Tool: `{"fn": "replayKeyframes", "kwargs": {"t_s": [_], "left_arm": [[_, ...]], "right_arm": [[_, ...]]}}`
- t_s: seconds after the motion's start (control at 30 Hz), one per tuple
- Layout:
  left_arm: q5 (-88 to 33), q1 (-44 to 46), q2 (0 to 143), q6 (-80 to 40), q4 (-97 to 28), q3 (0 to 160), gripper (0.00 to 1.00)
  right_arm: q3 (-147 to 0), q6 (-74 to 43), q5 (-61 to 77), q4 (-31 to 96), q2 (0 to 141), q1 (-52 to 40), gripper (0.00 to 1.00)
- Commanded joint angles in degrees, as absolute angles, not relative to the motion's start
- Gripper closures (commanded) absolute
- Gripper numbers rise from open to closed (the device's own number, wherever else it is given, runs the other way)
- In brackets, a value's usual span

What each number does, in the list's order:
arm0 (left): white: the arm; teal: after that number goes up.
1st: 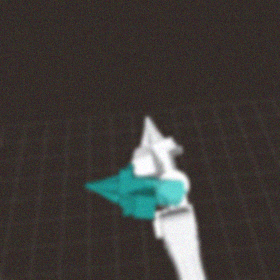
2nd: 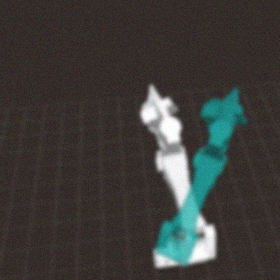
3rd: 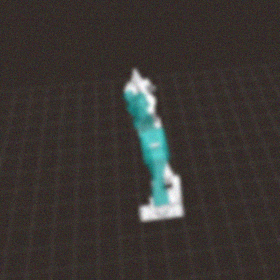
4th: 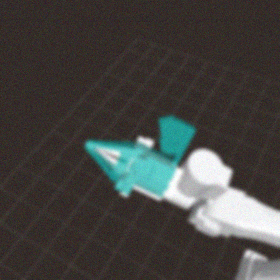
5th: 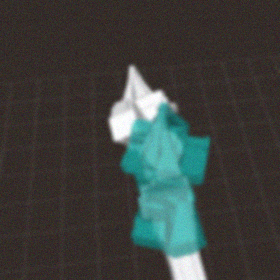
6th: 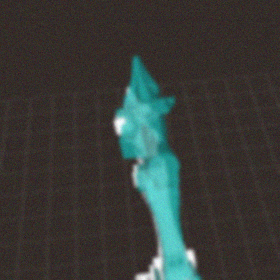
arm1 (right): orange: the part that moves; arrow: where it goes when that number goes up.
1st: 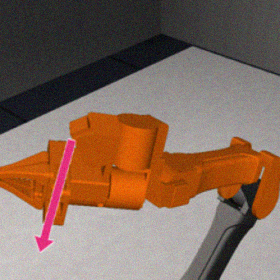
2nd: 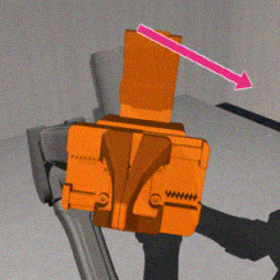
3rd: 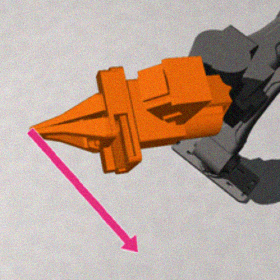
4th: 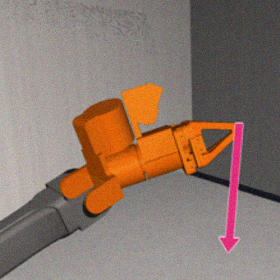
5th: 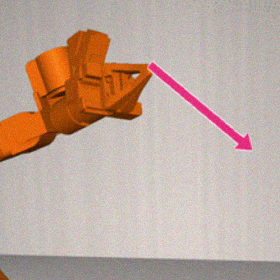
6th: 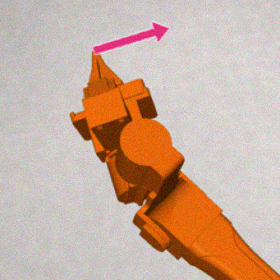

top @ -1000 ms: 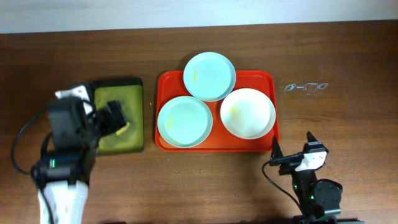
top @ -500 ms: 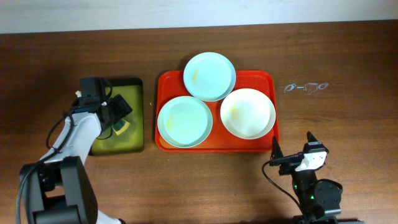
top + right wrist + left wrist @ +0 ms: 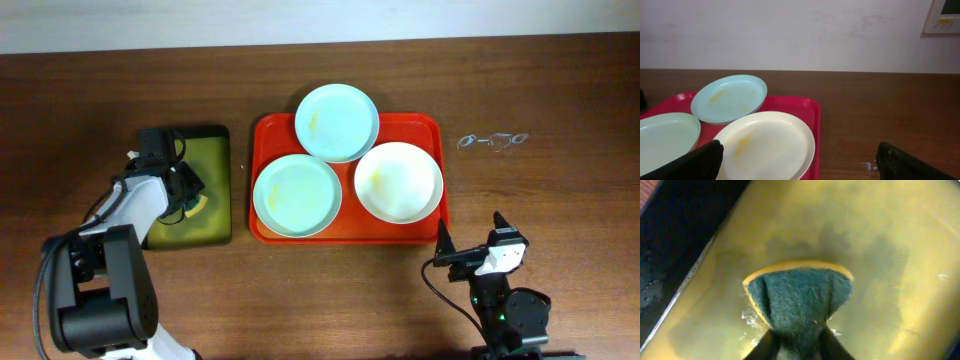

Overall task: Clean dirty plates on tray and stack at the side
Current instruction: 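Grasp the green-yellow sponge from the soapy black tray with the left gripper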

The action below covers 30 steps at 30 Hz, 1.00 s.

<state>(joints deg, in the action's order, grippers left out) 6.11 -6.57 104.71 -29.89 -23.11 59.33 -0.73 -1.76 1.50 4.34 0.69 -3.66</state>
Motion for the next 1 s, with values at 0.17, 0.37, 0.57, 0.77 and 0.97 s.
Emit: {"fn": "replayKeyframes", "kwargs": {"t_s": [0.17,0.37,0.57,0.77,0.97], "left_arm": [[5.43,-6.83,88.77,-29.93,-26.65,63.16,1.0],[7.64,-6.76,80.36,-29.95,-29.61,61.47,1.0],[4.54,-6.79,91.77,-29.32,-25.98,57.21,1.0],[-10.33,-6.74,76.14,-19.62,-26.85,60.71,1.0],[-10.35,-0.49,68.27,-19.64,-29.67,60.36,1.0]], "right_arm": [[-0.32,-2.37,1.21,4.51,0.32,-3.31,0.02],[-0.32,-2.37,1.21,4.51,0.32,-3.31,0.02],[-0.32,-2.37,1.21,4.51,0.32,-3.31,0.02],[-0.32,-1.8,0.32,4.16,0.32,-3.29,0.02],[-0.34,-1.96,14.06,-17.76,0.32,-3.31,0.02]]}}
